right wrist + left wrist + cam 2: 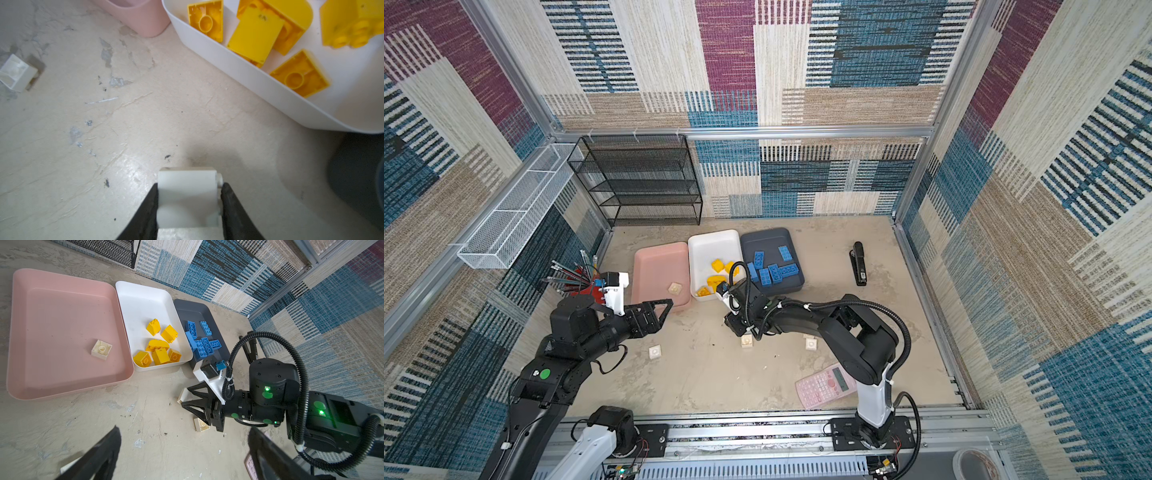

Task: Sort the legos into containers by color
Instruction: 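Lift and carry the tall white brick over the pink tray with the right gripper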

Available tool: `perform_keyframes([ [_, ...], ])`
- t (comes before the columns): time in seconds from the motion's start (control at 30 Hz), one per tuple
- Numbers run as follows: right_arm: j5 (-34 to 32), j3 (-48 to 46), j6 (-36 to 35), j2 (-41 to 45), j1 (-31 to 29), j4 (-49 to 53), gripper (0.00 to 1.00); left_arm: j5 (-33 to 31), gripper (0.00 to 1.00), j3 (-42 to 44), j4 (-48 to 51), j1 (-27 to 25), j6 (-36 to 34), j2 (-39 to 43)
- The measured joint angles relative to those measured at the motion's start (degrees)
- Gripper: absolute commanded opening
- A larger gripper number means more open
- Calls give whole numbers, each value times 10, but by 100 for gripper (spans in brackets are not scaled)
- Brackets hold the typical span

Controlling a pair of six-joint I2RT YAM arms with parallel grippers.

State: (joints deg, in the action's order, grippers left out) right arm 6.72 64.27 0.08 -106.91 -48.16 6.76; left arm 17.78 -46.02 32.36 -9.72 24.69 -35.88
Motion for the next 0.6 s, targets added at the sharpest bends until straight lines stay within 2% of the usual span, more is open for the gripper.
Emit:
perform_keyframes([
  [0.23, 45, 56, 10, 3, 0, 8, 32, -59, 94, 0, 5, -1, 0, 38],
  [0.6, 104, 229, 0, -109, 0, 23, 31, -262, 97, -8, 73, -2, 30, 92],
])
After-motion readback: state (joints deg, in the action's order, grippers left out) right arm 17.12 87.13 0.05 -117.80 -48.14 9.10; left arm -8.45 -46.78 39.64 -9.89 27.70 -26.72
